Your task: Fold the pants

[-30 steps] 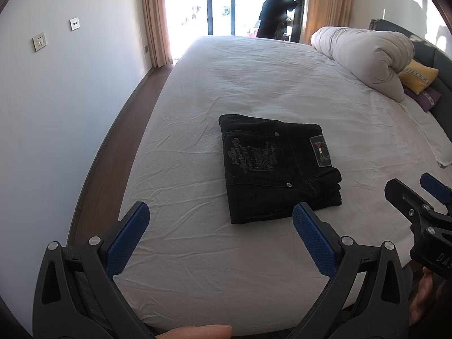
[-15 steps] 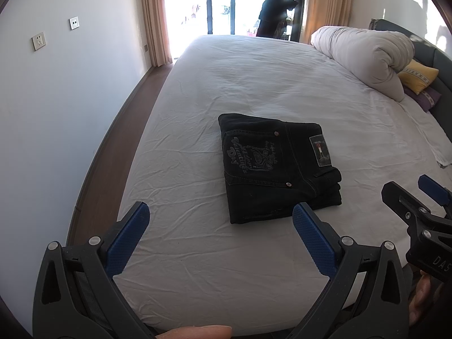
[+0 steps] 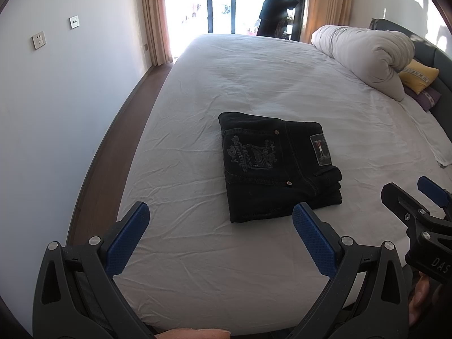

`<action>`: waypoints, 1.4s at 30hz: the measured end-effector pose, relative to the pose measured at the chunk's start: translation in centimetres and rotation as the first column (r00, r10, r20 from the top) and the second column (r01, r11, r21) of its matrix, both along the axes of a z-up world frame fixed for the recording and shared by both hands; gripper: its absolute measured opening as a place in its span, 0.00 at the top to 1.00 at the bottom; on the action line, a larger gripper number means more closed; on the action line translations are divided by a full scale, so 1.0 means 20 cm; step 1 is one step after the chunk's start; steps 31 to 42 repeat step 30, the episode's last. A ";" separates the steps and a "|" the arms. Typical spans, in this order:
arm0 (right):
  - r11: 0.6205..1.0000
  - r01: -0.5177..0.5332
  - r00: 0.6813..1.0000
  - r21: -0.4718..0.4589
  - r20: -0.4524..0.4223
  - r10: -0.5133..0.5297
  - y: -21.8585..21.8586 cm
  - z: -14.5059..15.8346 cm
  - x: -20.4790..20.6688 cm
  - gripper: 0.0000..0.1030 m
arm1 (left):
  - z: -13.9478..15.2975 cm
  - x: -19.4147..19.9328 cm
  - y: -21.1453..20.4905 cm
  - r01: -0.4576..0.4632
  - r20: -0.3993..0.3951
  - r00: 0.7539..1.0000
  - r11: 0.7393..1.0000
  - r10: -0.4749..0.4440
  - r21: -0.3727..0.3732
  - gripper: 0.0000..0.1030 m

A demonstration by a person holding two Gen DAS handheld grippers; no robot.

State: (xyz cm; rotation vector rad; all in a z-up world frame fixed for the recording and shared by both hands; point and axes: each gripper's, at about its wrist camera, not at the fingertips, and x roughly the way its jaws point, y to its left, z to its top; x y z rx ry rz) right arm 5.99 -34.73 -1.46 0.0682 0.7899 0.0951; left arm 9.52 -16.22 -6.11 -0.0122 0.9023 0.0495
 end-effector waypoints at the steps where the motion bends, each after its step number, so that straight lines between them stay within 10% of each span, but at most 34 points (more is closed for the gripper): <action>1: 1.000 0.000 1.000 0.000 0.000 0.000 0.00 0.00 0.00 0.00 | 0.00 0.00 0.00 0.001 -0.001 1.000 1.000 -0.001 0.000 0.00; 42: 1.000 -0.002 1.000 -0.002 -0.014 0.002 0.00 -0.03 -0.04 0.00 | -0.03 0.03 0.04 0.020 -0.024 0.999 0.999 -0.021 -0.034 0.00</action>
